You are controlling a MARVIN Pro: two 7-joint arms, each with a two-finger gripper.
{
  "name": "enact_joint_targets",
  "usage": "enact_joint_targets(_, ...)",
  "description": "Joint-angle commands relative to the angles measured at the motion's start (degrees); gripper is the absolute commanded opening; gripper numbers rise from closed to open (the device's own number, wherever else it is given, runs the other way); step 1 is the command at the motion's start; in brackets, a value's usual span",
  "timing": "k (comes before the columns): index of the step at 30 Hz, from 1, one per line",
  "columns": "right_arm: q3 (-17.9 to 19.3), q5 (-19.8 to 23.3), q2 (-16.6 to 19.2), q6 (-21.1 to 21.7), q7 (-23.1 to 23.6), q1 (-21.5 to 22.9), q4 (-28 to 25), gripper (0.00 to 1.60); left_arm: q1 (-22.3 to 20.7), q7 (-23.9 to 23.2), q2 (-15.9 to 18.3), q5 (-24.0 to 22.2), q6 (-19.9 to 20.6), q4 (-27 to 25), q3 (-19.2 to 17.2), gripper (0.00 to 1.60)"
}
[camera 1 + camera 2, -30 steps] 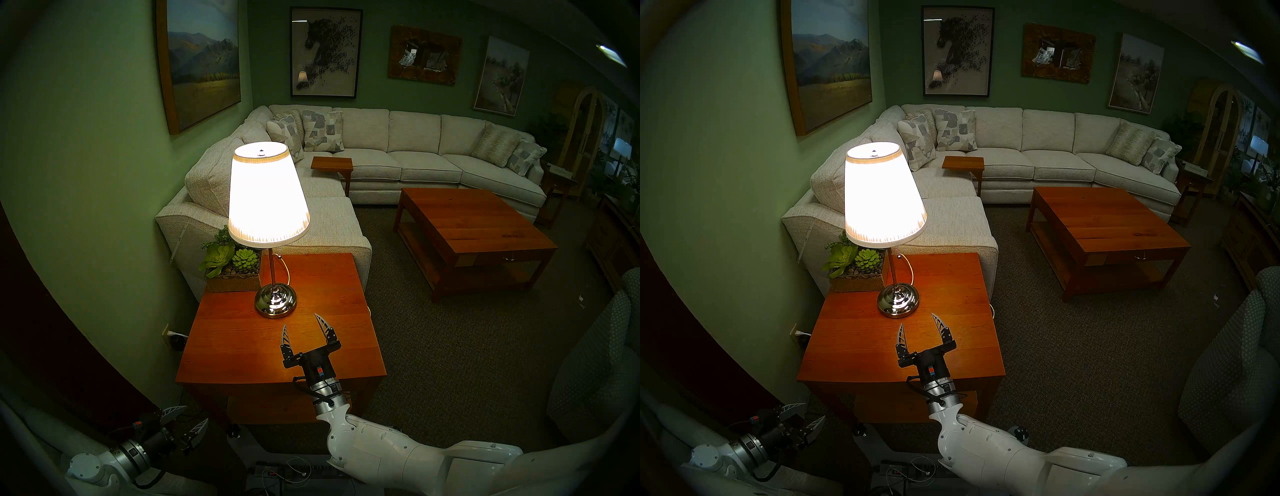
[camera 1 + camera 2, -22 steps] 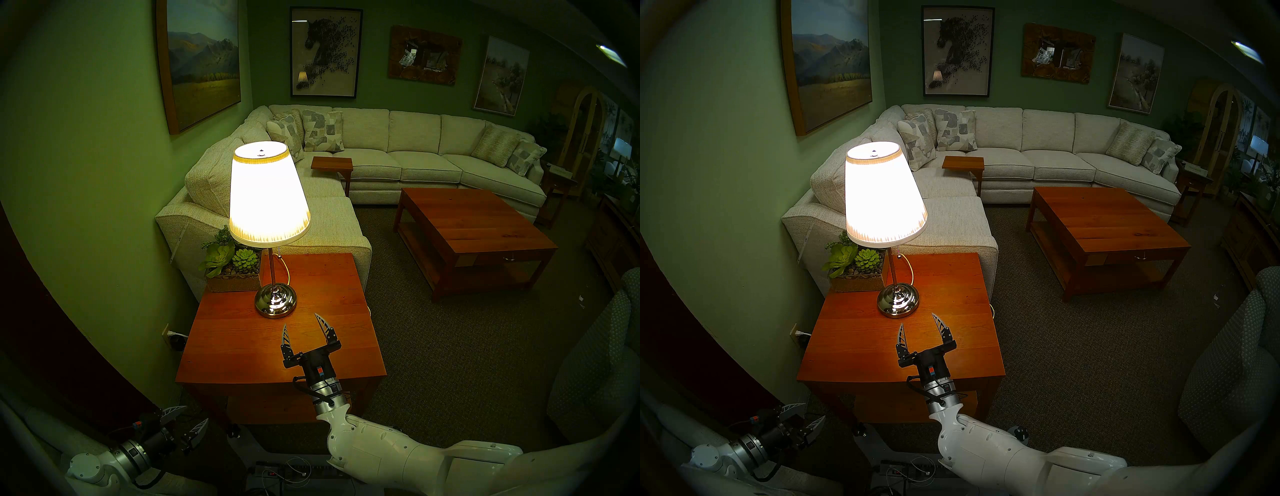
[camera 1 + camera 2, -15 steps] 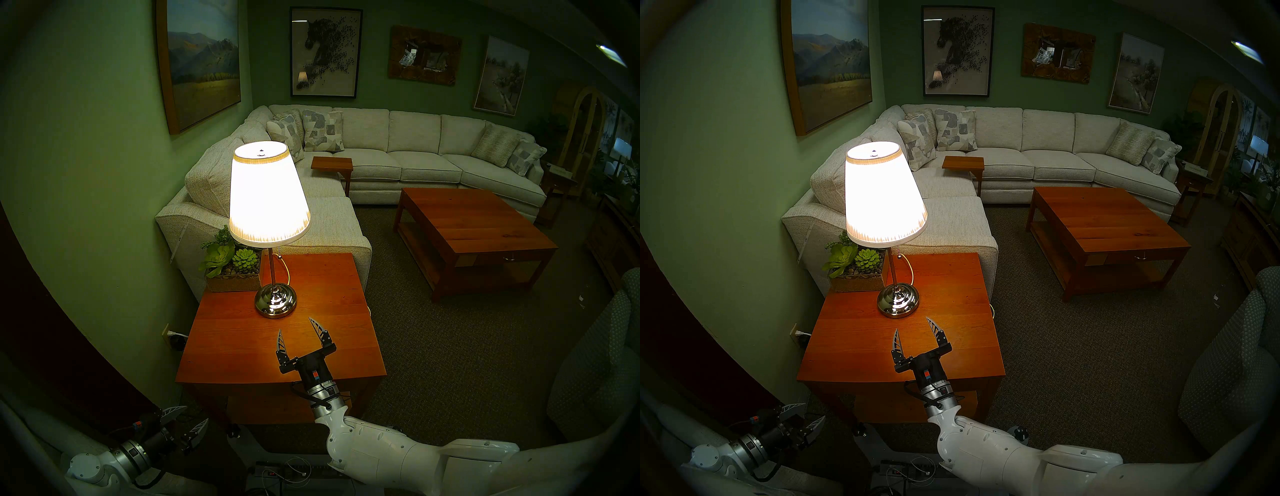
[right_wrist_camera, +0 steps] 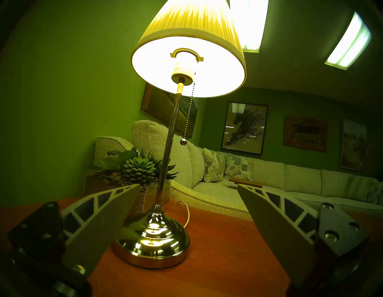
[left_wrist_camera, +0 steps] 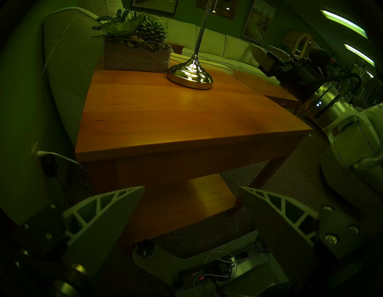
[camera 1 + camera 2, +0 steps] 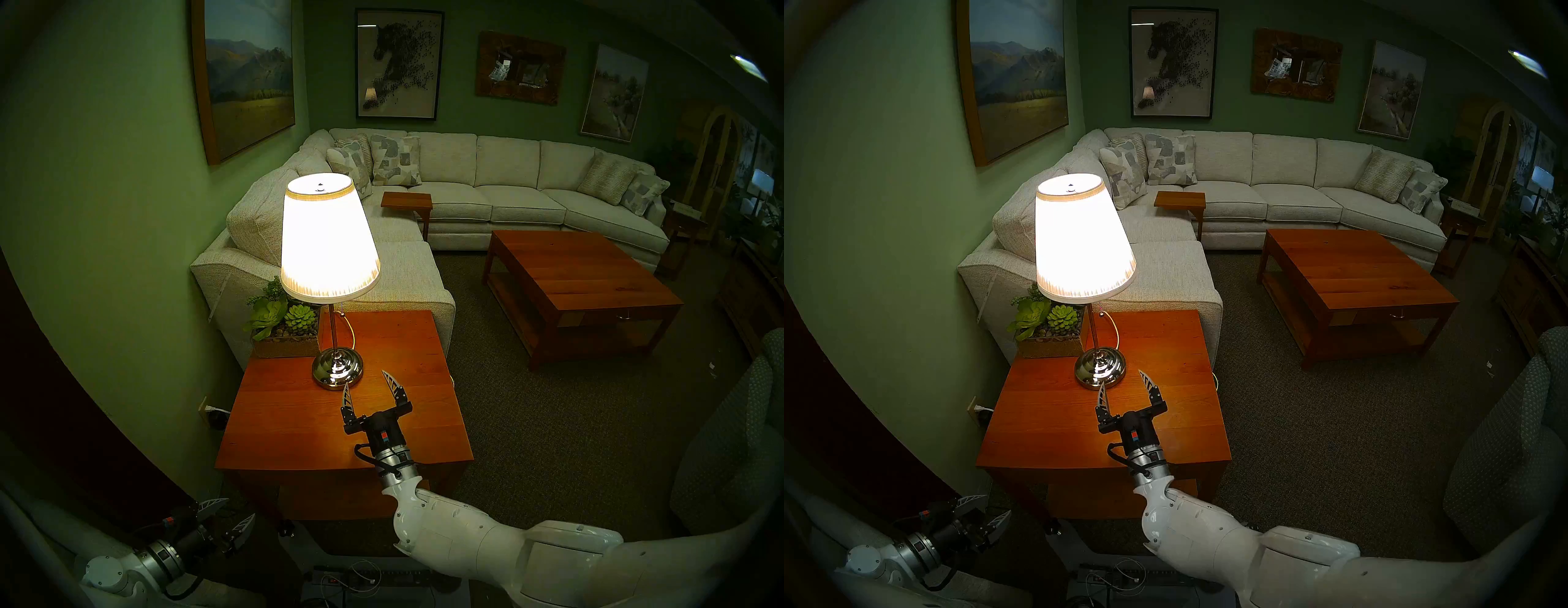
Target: Pull on string to turn off lamp
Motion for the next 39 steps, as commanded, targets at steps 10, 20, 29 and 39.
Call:
enact_joint_targets(10, 4.4, 2.6, -5.2, 3.4, 6.1, 9.6, 4.3, 1.60, -0.3, -0.1, 0.1, -0.1, -0.2, -0.5, -0.2, 1.60)
enact_joint_targets(20, 6.1, 5.2, -7.1, 5.6, 11.2, 14.1, 7.8, 1.60, -0.4, -0.1, 0.2, -0.1, -0.2, -0.4, -0.1, 1.60)
enact_joint_targets(29, 7.4, 7.3, -8.7, 7.1, 15.5, 17.5, 10.0, 1.60, -0.4, -0.1, 0.2, -0.1, -0.2, -0.3, -0.1, 1.60)
enact_joint_targets(39, 9.4, 10.2, -9.7, 6.6, 19.7, 19.4, 11.7, 1.60, -0.4, -0.1, 0.2, -0.1, -0.2, -0.3, -0.1, 1.60)
